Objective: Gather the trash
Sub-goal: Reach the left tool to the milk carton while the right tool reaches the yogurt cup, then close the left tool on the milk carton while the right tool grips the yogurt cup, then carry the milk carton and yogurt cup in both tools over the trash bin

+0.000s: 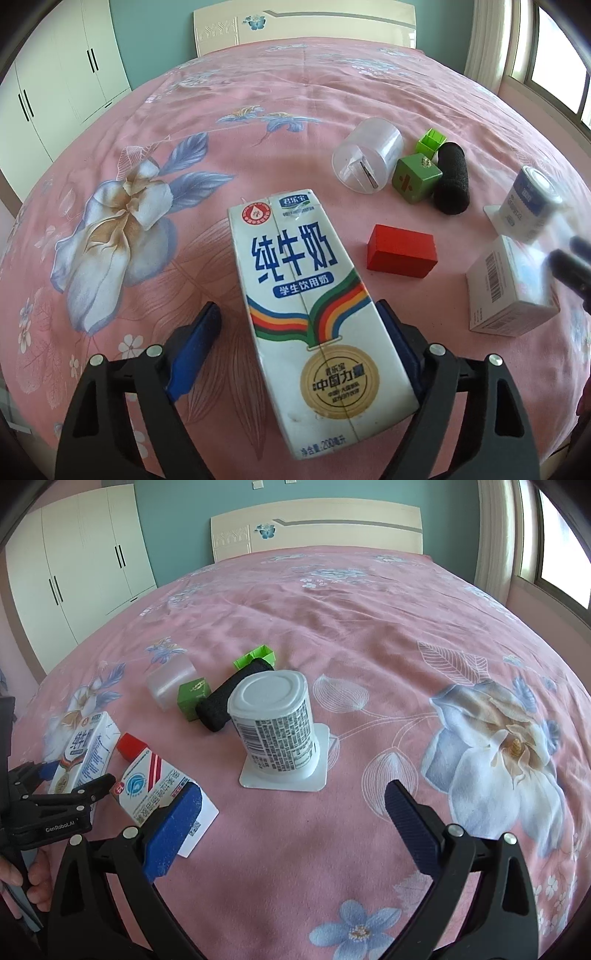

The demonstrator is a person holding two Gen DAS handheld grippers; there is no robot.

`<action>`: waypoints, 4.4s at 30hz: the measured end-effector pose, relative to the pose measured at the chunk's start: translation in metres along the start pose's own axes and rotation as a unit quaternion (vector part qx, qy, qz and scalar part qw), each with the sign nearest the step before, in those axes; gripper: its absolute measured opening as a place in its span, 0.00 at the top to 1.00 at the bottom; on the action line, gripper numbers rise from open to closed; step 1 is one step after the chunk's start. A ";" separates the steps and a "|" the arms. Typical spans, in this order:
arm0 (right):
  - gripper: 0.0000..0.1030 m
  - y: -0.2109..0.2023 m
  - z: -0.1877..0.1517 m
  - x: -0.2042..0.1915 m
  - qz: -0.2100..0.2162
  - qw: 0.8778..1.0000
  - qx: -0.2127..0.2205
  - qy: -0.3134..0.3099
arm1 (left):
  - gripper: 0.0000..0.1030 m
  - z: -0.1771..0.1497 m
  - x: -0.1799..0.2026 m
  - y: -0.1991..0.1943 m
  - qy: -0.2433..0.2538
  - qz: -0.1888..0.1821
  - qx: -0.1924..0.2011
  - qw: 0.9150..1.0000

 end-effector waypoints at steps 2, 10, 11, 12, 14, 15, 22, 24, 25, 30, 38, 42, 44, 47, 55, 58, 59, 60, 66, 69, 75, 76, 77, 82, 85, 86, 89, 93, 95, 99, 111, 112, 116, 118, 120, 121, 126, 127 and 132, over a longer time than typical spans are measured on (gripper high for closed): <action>0.06 0.009 0.006 0.001 -0.003 1.000 -0.003 0.003 | 0.18 0.003 -0.002 0.001 -0.002 0.003 0.002 1.000; 0.06 0.036 0.022 0.001 0.003 1.000 -0.016 0.002 | 0.22 0.012 -0.006 0.007 0.003 0.003 0.004 1.000; 0.07 0.038 0.023 0.000 0.001 1.000 -0.016 0.001 | 0.23 0.013 -0.006 0.007 0.006 0.004 0.006 1.000; 0.18 0.041 0.024 -0.001 0.002 1.000 -0.021 -0.002 | 0.25 0.014 -0.005 0.008 0.009 0.004 0.005 1.000; 0.35 0.044 0.024 -0.003 0.002 1.000 -0.025 -0.007 | 0.28 0.015 -0.005 0.009 0.013 0.003 0.005 1.000; 0.36 0.046 0.025 -0.003 0.000 1.000 -0.027 -0.009 | 0.30 0.016 -0.006 0.009 0.013 0.002 0.005 1.000; 0.52 0.054 0.031 -0.006 0.006 0.999 -0.038 -0.024 | 0.39 0.021 -0.007 0.013 0.022 -0.002 0.003 1.000; 0.52 0.057 0.032 -0.008 0.005 0.998 -0.047 -0.038 | 0.45 0.022 -0.007 0.014 0.030 -0.003 0.002 1.000; 0.52 0.057 0.033 -0.009 0.009 0.998 -0.048 -0.045 | 0.46 0.023 -0.007 0.014 0.033 -0.004 0.001 0.999; 0.53 0.057 0.035 -0.013 0.050 0.994 -0.061 -0.070 | 0.52 0.024 -0.010 0.015 0.044 -0.010 -0.001 0.999; 0.53 0.041 0.033 -0.012 0.091 0.987 -0.061 -0.121 | 0.52 0.022 -0.016 0.012 0.055 -0.019 0.000 0.998; 0.53 0.022 0.027 -0.014 0.099 0.982 -0.053 -0.154 | 0.52 0.019 -0.017 0.007 0.067 -0.023 0.004 0.997; 0.53 0.013 0.023 -0.013 0.096 0.979 -0.054 -0.172 | 0.52 0.017 -0.016 0.004 0.080 -0.026 0.009 0.996; 0.53 -0.001 0.015 -0.010 0.102 0.974 -0.057 -0.195 | 0.52 0.012 -0.015 -0.002 0.095 -0.035 0.014 0.995; 0.53 -0.041 -0.010 -0.016 0.140 0.957 -0.067 -0.247 | 0.52 0.001 -0.015 -0.022 0.135 -0.037 0.032 0.990; 0.53 -0.054 -0.021 -0.023 0.150 0.951 -0.071 -0.263 | 0.52 -0.007 -0.014 -0.030 0.154 -0.038 0.034 0.987; 0.53 -0.058 -0.024 -0.025 0.151 0.949 -0.072 -0.268 | 0.52 -0.009 -0.014 -0.033 0.160 -0.043 0.031 0.986; 0.53 -0.061 -0.028 -0.028 0.153 0.947 -0.074 -0.271 | 0.52 -0.012 -0.014 -0.035 0.164 -0.046 0.030 0.985; 0.53 -0.086 -0.048 -0.044 0.163 0.938 -0.082 -0.294 | 0.52 -0.031 -0.013 -0.054 0.193 -0.051 0.029 0.979; 0.53 -0.101 -0.056 -0.053 0.168 0.935 -0.081 -0.303 | 0.52 -0.039 -0.014 -0.068 0.200 -0.055 0.031 0.978; 0.53 -0.131 -0.074 -0.074 0.176 0.929 -0.077 -0.318 | 0.52 -0.062 -0.013 -0.095 0.222 -0.056 0.036 0.973; 0.53 -0.135 -0.078 -0.077 0.174 0.928 -0.076 -0.320 | 0.52 -0.068 -0.013 -0.099 0.226 -0.058 0.035 0.972; 0.53 -0.141 -0.083 -0.080 0.179 0.927 -0.076 -0.321 | 0.52 -0.074 -0.013 -0.104 0.228 -0.056 0.036 0.971; 0.53 -0.162 -0.107 -0.094 0.182 0.925 -0.074 -0.324 | 0.52 -0.103 -0.013 -0.123 0.239 -0.061 0.037 0.968; 0.53 -0.173 -0.125 -0.102 0.188 0.924 -0.074 -0.325 | 0.52 -0.119 -0.014 -0.135 0.247 -0.063 0.037 0.966; 0.53 -0.176 -0.130 -0.104 0.189 0.924 -0.075 -0.324 | 0.52 -0.125 -0.014 -0.138 0.248 -0.063 0.037 0.966; 0.53 -0.185 -0.149 -0.112 0.196 0.922 -0.078 -0.324 | 0.52 -0.141 -0.014 -0.146 0.257 -0.065 0.035 0.964; 0.53 -0.196 -0.172 -0.122 0.207 0.919 -0.082 -0.326 | 0.52 -0.161 -0.016 -0.153 0.266 -0.067 0.031 0.961; 0.53 -0.200 -0.183 -0.127 0.209 0.917 -0.083 -0.328 | 0.52 -0.172 -0.018 -0.156 0.268 -0.068 0.029 0.961; 0.53 -0.210 -0.197 -0.136 0.216 0.916 -0.082 -0.329 | 0.52 -0.189 -0.020 -0.161 0.272 -0.071 0.024 0.959; 0.53 -0.214 -0.246 -0.171 0.242 0.902 -0.103 -0.342 | 0.52 -0.247 -0.017 -0.169 0.306 -0.091 -0.004 0.948; 0.53 -0.212 -0.249 -0.174 0.247 0.901 -0.106 -0.340 | 0.52 -0.252 -0.016 -0.169 0.310 -0.091 -0.005 0.946; 0.53 -0.205 -0.265 -0.184 0.258 0.895 -0.121 -0.345 | 0.52 -0.271 -0.015 -0.169 0.316 -0.099 -0.014 0.943; 0.53 -0.201 -0.273 -0.188 0.261 0.891 -0.128 -0.348 | 0.52 -0.279 -0.014 -0.168 0.317 -0.103 -0.021 0.942; 0.53 -0.197 -0.278 -0.192 0.268 0.890 -0.133 -0.345 | 0.52 -0.287 -0.015 -0.165 0.315 -0.106 -0.029 0.943; 0.53 -0.195 -0.281 -0.194 0.270 0.889 -0.136 -0.345 | 0.52 -0.292 -0.014 -0.163 0.317 -0.109 -0.033 0.942; 0.53 -0.179 -0.295 -0.203 0.282 0.885 -0.152 -0.339 | 0.52 -0.313 -0.014 -0.151 0.322 -0.113 -0.055 0.938; 0.53 -0.176 -0.297 -0.204 0.284 0.884 -0.155 -0.336 | 0.52 -0.316 -0.014 -0.148 0.322 -0.114 -0.060 0.938; 0.53 -0.158 -0.309 -0.207 0.290 0.883 -0.173 -0.326 | 0.52 -0.326 -0.017 -0.129 0.313 -0.117 -0.084 0.939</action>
Point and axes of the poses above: each gripper's, at about its wrist camera, not at the fingertips, and y roughly the way its jaws point, x to its right, z to its top, the point moved 5 cm from there along y, roughly the way its jaws point, and after that the axes turned 3 degrees about -y, right-handed, at the moved point
